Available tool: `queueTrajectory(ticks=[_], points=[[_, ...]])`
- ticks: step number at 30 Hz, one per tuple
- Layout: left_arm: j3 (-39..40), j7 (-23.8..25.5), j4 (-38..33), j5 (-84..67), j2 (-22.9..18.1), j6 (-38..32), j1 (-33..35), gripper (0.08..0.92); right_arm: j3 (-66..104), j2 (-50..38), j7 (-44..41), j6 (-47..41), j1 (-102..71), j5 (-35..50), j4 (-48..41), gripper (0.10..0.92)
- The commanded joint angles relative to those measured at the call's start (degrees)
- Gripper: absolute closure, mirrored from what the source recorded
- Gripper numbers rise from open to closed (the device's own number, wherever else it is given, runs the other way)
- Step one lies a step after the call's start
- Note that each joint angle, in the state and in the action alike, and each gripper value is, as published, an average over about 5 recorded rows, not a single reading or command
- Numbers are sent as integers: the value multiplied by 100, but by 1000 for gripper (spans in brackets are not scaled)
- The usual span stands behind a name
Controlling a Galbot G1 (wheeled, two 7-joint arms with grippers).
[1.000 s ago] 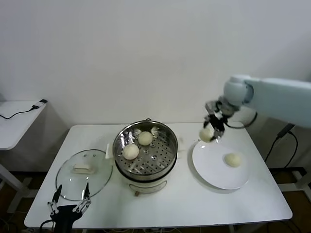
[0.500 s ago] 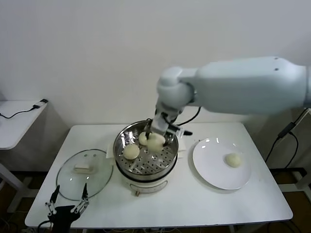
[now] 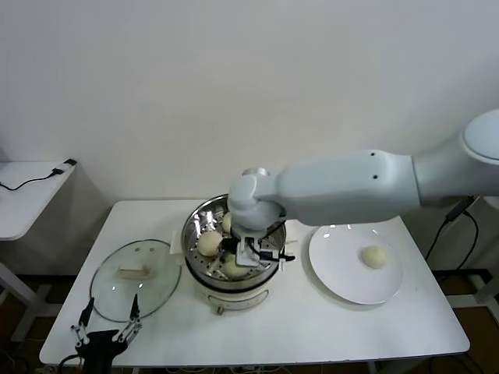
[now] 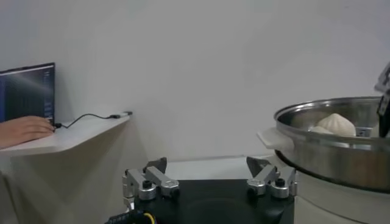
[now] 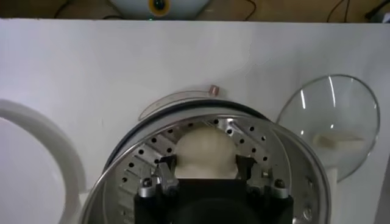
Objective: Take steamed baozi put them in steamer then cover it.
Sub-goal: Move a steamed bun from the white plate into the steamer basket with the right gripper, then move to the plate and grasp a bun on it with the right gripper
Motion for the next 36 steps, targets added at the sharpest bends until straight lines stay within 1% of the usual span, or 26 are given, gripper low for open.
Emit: queueTrajectory(ticks=[1,3,8,12,14,17,19,21,23,27,31,36], points=[[-6,-3,8,4,-1,-2,1,177,106,135,336,126,-442,-478,-134,356],[-6,-5,4,4,-1,-1,2,177,123,94,213,241,-273,-198,-122,331],[-2,6,-25,10,11,-1,12,177,220,-126,-178,574,413,671,-327,222],[-13,12,-30,15,26,-15,11,177,194,-555,-689,696,1144,1627,-892,204],[-21,12,-30,9,38,-23,18,177,4,-873,-1038,554,1528,2232,-1369,203],[-28,14,-31,2,55,-34,22,177,-600,-1444,-1374,-3,1889,3128,-2061,203],[-29,19,-32,1,59,-34,12,177,-1031,-1893,-1446,-421,1919,3404,-2340,203],[-26,26,-32,-3,59,-31,-8,177,-1319,-2328,-1452,-762,1811,3397,-2452,203],[-21,34,-32,-9,56,-26,-30,177,-1424,-2802,-1454,-1077,1521,3200,-2487,203],[-20,46,-31,-16,42,-18,-62,177,-974,-3600,-1465,-1327,479,2627,-2772,203],[-23,52,-31,-17,13,-6,-58,177,70,-3906,-1475,-1299,-834,2146,-3272,203],[-23,55,-31,-5,0,-11,3,177,1135,-3904,-1405,-1270,-2066,1745,-3671,203]])
